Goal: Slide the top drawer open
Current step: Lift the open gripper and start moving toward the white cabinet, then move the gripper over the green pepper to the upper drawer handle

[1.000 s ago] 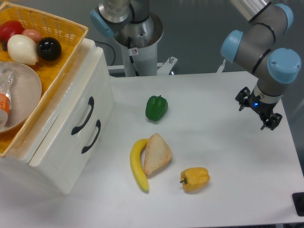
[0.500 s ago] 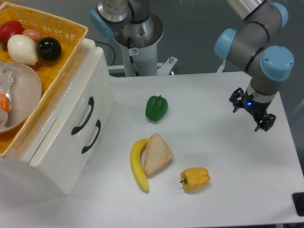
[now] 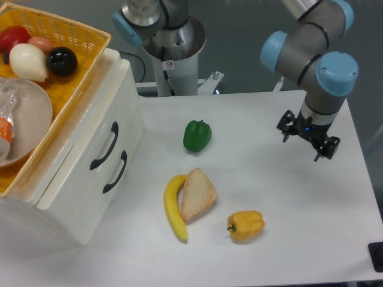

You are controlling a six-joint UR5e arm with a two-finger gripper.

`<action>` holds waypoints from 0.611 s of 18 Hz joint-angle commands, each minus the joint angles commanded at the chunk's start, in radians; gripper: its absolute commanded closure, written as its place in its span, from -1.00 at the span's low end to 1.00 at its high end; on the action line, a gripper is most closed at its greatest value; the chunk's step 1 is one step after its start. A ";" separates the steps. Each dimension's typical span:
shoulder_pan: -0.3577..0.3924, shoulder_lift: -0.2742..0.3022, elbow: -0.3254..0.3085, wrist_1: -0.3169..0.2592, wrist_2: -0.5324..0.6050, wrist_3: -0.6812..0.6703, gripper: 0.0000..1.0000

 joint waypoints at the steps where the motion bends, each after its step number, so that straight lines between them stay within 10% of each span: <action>1: -0.005 0.003 0.000 -0.011 -0.032 -0.063 -1.00; 11: -0.152 0.018 0.003 -0.167 -0.186 -0.345 -1.00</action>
